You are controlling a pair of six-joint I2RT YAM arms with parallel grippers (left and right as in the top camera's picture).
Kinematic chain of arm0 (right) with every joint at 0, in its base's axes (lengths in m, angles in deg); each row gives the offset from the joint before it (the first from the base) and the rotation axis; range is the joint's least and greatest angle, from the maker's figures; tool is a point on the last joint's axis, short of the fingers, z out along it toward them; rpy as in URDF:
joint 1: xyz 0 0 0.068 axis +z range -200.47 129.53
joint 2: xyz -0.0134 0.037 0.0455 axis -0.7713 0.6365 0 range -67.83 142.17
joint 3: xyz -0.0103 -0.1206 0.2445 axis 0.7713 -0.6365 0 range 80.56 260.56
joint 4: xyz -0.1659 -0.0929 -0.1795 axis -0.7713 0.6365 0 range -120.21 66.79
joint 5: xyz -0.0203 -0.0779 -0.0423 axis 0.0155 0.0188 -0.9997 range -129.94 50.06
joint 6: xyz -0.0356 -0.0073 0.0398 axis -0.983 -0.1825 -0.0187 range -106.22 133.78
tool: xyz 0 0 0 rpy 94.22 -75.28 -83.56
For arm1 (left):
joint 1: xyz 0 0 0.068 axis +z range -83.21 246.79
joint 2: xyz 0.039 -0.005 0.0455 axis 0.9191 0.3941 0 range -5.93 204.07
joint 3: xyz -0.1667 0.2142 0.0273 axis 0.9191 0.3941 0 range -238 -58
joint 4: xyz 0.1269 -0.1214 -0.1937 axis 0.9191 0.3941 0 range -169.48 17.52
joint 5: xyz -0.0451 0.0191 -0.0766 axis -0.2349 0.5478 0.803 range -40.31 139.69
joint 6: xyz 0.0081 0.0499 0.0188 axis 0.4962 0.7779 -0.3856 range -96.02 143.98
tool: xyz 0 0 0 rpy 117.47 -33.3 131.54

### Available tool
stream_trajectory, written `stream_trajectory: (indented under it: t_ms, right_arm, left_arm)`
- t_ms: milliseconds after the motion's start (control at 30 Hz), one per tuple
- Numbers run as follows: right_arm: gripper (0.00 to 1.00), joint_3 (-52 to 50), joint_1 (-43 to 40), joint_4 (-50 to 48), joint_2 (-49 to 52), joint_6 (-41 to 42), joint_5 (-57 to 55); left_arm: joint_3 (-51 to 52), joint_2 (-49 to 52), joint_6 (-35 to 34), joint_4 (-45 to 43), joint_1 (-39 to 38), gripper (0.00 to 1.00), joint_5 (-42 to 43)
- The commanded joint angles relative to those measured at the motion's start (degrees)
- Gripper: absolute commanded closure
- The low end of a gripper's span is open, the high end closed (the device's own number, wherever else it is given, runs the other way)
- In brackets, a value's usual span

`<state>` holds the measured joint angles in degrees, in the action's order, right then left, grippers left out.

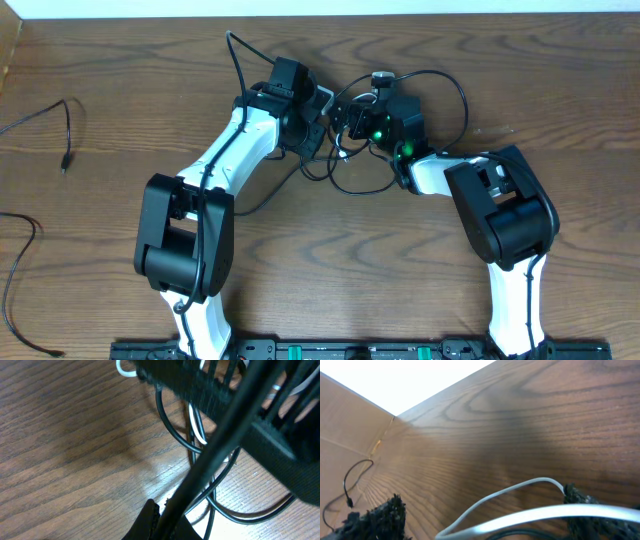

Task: Untangle cables

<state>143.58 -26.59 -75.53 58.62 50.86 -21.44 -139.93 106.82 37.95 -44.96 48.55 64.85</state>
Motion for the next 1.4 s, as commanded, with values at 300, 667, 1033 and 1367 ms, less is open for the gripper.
stream_trajectory:
  t_ms: [300,667,1033,1367]
  right_arm:
    - [0.01,0.09,0.15,-0.81,-0.04,0.57,-2.75]
    - [0.93,0.20,0.17,-3.61,-0.04,0.59,-4.46]
    - [0.99,0.20,-2.43,-2.45,-0.07,0.96,11.74]
    - [0.99,0.20,-10.25,-22.69,-0.11,19.02,48.00]
  left_arm:
    - [0.17,0.31,0.94,-0.52,-0.35,0.93,5.44]
    - [0.17,0.31,1.01,-0.98,-2.58,0.92,4.66]
    - [0.17,0.31,0.98,-3.58,-0.13,0.92,0.44]
    - [0.17,0.31,0.94,-4.63,8.87,0.93,-6.88]
